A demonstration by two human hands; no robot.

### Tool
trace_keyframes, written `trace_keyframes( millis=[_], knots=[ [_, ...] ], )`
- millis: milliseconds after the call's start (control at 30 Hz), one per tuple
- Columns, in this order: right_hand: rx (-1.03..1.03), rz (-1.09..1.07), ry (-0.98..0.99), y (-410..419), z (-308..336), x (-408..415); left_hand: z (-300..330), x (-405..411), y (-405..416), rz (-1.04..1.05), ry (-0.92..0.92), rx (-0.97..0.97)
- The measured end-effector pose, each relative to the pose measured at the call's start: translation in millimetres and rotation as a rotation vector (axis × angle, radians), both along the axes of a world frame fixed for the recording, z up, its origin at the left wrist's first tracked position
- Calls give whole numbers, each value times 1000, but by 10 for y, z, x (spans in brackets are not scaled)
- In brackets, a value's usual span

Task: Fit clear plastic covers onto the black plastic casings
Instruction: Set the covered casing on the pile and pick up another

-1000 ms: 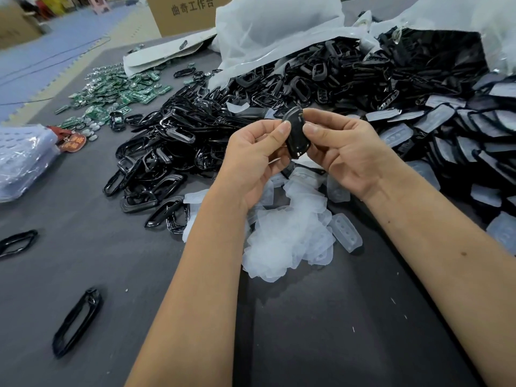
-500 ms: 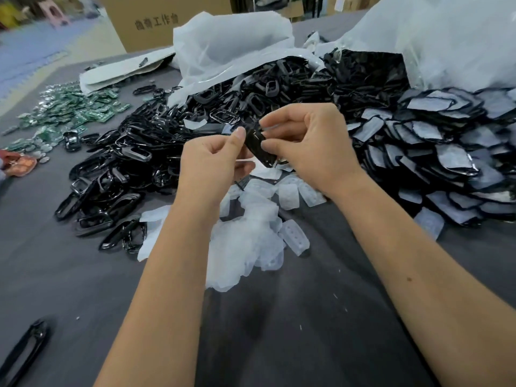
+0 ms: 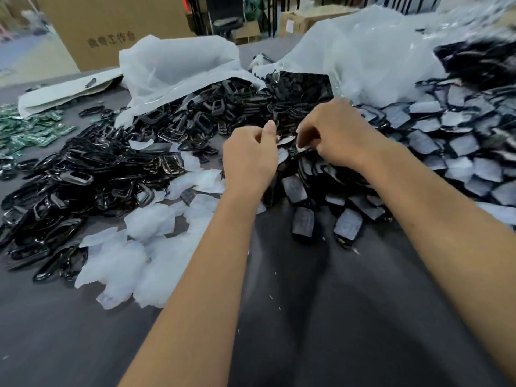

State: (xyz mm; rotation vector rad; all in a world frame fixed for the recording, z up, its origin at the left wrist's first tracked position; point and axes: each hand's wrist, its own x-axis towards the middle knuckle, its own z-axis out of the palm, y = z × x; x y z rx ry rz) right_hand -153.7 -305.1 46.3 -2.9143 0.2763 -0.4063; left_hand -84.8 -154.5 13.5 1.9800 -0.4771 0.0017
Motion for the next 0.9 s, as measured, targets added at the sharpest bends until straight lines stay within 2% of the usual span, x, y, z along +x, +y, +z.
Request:
trace_keyframes(
  millis=[100,233,300,400,533,600,900],
  knots=[
    [-13,28,15,-51,105,47,-39,11,-22,46,-8,-18],
    [87,116,-42,-18,229,42,-38,101,180,222,-144,99],
    [138,153,-57,62,234,22,-48,188,359,277,-141,150],
    [131,225,4,297,152,47,-86,244,545,248,-69,236],
    [2,268,350,620,14,172,-166,210,612,171,-38,319],
    [-51,246,453,689,-32,219,-209,218,635,164,-39,345],
    [74,234,388,636,11,227,-244,347,671,199,-71,385]
  ],
)
